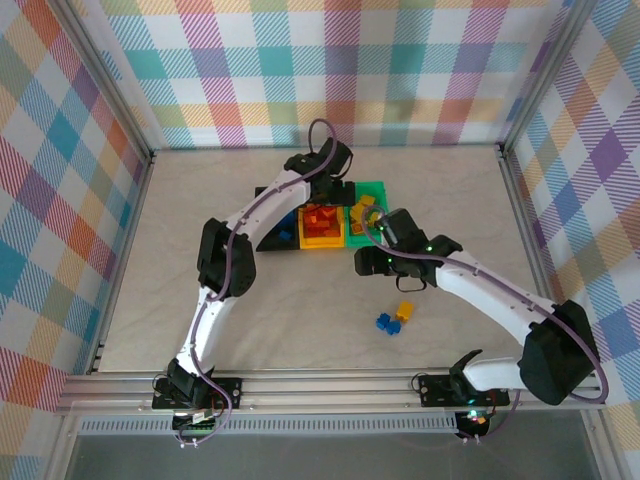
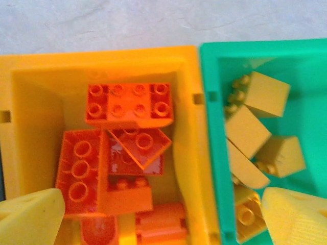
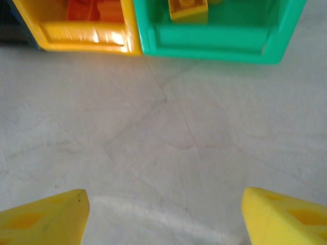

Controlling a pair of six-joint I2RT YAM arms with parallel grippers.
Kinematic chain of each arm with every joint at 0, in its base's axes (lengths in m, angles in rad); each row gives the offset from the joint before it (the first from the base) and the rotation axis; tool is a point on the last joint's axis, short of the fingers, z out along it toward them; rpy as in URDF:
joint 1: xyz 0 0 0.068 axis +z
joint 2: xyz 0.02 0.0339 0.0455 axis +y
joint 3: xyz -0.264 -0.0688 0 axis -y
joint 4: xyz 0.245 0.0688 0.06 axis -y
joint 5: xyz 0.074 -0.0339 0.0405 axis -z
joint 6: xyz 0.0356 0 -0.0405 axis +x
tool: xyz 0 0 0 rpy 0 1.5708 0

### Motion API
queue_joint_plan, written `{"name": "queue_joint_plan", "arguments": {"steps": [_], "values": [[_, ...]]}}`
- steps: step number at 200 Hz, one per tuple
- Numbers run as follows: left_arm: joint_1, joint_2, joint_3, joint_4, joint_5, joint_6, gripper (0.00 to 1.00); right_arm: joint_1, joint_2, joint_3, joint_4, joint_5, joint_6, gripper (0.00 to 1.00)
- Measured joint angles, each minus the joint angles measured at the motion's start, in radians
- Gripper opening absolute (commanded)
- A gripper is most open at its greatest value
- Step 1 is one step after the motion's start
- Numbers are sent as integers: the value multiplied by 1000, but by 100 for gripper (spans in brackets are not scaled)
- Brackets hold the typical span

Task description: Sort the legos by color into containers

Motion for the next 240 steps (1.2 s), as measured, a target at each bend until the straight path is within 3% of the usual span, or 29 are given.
{"name": "queue_joint_plan", "arguments": {"steps": [22, 80, 139, 196, 240], "values": [[-41, -121, -116, 43, 27, 2, 100, 0, -3, -21, -58, -34, 4, 69], [-114, -616, -680, 251, 98, -42, 100, 45, 8, -57, -215, -104, 11, 68], [-100, -849, -1155, 311, 77, -108, 100, 119, 157, -57, -248, -66, -1, 65], [1, -1087, -1402, 328, 78, -180, 100, 176, 246, -50, -257, -11, -18, 58], [37, -1132, -1435, 334, 80, -200, 100, 180, 267, -40, -266, 4, -21, 54]]}}
